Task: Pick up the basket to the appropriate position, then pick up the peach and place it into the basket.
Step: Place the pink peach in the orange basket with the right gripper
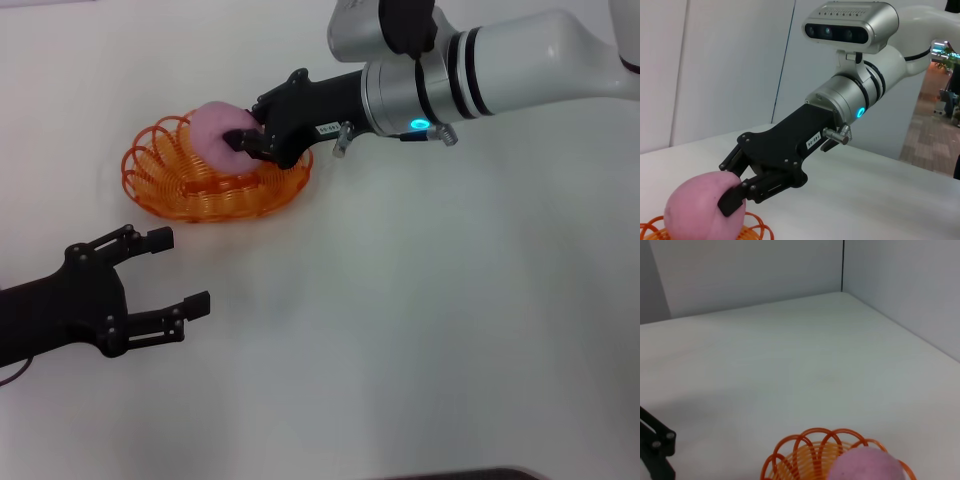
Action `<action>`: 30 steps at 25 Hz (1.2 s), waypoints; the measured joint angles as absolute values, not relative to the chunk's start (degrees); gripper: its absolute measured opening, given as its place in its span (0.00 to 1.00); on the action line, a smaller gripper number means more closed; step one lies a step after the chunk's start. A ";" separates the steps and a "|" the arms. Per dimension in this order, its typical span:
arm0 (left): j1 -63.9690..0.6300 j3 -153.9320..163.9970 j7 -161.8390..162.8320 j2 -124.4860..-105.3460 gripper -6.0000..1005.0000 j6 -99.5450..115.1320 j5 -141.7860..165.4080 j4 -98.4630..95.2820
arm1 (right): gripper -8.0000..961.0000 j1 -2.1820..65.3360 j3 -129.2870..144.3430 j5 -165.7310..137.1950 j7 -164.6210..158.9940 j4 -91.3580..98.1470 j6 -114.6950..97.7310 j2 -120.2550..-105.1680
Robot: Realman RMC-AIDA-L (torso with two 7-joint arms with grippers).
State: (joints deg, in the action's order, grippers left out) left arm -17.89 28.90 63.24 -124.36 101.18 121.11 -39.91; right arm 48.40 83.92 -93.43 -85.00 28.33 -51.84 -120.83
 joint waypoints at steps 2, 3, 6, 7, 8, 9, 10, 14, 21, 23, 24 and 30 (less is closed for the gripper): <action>-17.90 28.90 63.26 -124.36 0.91 101.11 121.10 -39.91 | 0.24 48.29 83.93 -92.95 -84.85 28.31 -51.75 -120.88; -17.91 28.90 63.27 -124.36 0.91 101.04 121.10 -39.87 | 0.24 48.27 83.94 -92.79 -84.85 28.31 -51.74 -120.89; -17.92 28.98 63.32 -124.36 0.91 100.94 121.10 -39.78 | 0.24 48.28 83.99 -92.55 -84.84 28.13 -51.68 -120.91; -17.96 29.01 63.37 -124.36 0.91 100.91 121.10 -39.59 | 0.24 48.36 84.06 -92.53 -84.84 27.98 -51.65 -120.91; -18.01 29.04 63.40 -124.35 0.91 100.90 121.10 -39.41 | 0.24 48.50 84.18 -92.50 -84.86 27.75 -51.61 -120.92; -18.08 29.06 63.44 -124.33 0.91 100.90 121.10 -39.20 | 0.27 48.63 84.30 -92.44 -84.89 27.58 -51.60 -120.92; -18.16 29.08 63.46 -124.31 0.91 100.89 121.10 -39.05 | 0.30 48.72 84.41 -92.34 -84.91 27.40 -51.59 -120.93; -18.22 29.05 63.46 -124.27 0.91 100.90 121.10 -38.94 | 0.42 48.76 84.64 -91.27 -84.78 27.38 -51.49 -120.94; -18.28 28.96 63.46 -124.27 0.91 101.15 121.11 -38.93 | 0.73 48.70 84.73 -91.07 -84.74 27.33 -51.47 -120.94; -18.28 28.92 63.46 -124.27 0.91 101.25 121.11 -38.93 | 0.76 48.60 84.73 -90.93 -84.74 27.33 -51.62 -120.94; -18.29 28.92 63.46 -124.27 0.91 101.26 121.11 -38.93 | 0.78 48.51 84.73 -90.85 -84.74 27.33 -51.73 -120.94; -18.37 28.91 63.46 -124.27 0.91 101.31 121.11 -38.93 | 0.84 48.20 84.72 -90.72 -84.92 27.84 -53.73 -120.51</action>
State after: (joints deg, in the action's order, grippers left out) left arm -18.37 28.91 63.46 -124.27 101.31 121.11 -38.93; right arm 48.20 84.72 -90.72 -84.92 27.84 -53.73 -120.51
